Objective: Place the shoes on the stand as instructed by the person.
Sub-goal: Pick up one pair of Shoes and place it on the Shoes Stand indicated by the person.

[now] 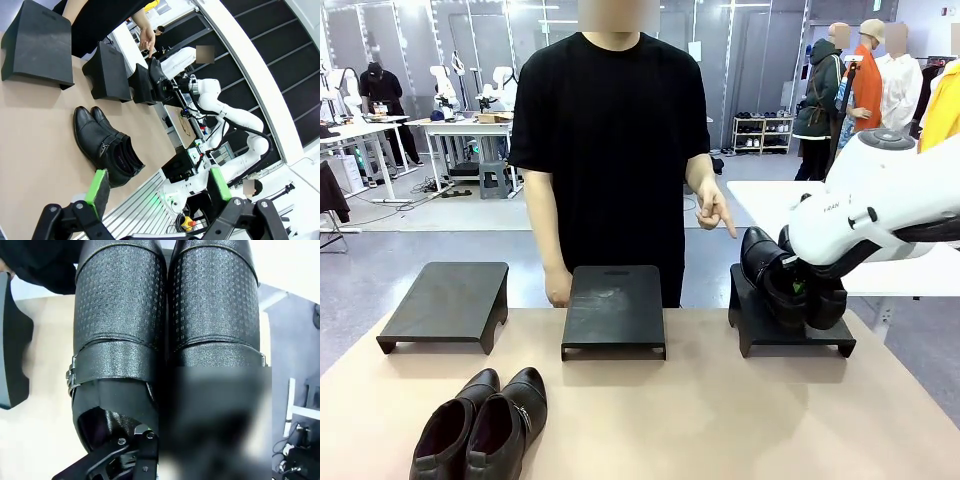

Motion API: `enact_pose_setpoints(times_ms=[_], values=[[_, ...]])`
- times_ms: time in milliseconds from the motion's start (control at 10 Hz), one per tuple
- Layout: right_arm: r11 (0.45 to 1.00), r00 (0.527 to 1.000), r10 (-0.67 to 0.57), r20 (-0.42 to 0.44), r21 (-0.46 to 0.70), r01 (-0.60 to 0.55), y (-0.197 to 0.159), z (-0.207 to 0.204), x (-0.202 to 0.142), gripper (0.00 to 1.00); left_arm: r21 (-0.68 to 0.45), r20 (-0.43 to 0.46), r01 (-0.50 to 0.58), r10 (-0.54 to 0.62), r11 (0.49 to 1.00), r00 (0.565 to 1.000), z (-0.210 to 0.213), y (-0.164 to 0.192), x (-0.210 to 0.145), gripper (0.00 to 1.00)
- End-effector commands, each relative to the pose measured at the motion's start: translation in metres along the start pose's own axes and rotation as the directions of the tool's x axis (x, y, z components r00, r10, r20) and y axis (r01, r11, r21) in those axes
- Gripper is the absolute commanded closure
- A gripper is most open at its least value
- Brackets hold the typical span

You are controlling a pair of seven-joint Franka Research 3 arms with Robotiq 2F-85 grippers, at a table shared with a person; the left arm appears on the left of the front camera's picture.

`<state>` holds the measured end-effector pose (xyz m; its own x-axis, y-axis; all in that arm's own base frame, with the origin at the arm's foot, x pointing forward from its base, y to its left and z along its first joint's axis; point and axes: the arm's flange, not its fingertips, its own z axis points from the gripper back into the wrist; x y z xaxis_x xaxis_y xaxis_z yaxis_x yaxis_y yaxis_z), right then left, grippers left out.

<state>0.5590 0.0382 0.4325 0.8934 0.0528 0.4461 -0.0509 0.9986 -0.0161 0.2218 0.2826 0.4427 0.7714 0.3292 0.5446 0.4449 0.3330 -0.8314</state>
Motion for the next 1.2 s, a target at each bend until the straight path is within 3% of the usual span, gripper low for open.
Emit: enact_pose_setpoints(times_ms=[0, 200, 800, 900, 1000, 1100], values=[[1.0, 0.999, -0.019, 0.045, -0.002, 0.019, 0.002, -0.006, 0.012, 0.93, -0.019, 0.006, 0.018, -0.018, 1.0, 1.0, 0.002, 0.0, 0.0, 0.0], [0.999, 0.995, -0.046, 0.084, 0.0, 0.046, 0.002, -0.014, 0.014, 0.93, -0.019, 0.006, 0.018, -0.018, 1.0, 1.0, 0.002, 0.0, 0.0, 0.0], [0.996, 0.994, -0.093, 0.052, 0.012, 0.093, 0.001, -0.033, 0.019, 0.93, -0.019, 0.006, 0.018, -0.018, 1.0, 1.0, 0.002, 0.0, 0.0, 0.0], [0.994, 0.994, -0.105, 0.043, 0.018, 0.104, -0.001, -0.035, 0.019, 0.84, -0.019, 0.006, 0.018, -0.018, 1.0, 1.0, 0.002, 0.0, 0.0, 0.0], [0.994, 0.993, -0.11, 0.043, 0.02, 0.109, -0.001, -0.036, 0.019, 0.69, -0.019, 0.006, 0.018, -0.018, 1.0, 1.0, 0.002, 0.0, 0.0, 0.0], [0.993, 0.992, -0.117, 0.046, 0.022, 0.117, -0.002, -0.036, 0.018, 0.47, -0.019, 0.006, 0.018, -0.018, 1.0, 1.0, 0.002, 0.0, 0.0, 0.0]])
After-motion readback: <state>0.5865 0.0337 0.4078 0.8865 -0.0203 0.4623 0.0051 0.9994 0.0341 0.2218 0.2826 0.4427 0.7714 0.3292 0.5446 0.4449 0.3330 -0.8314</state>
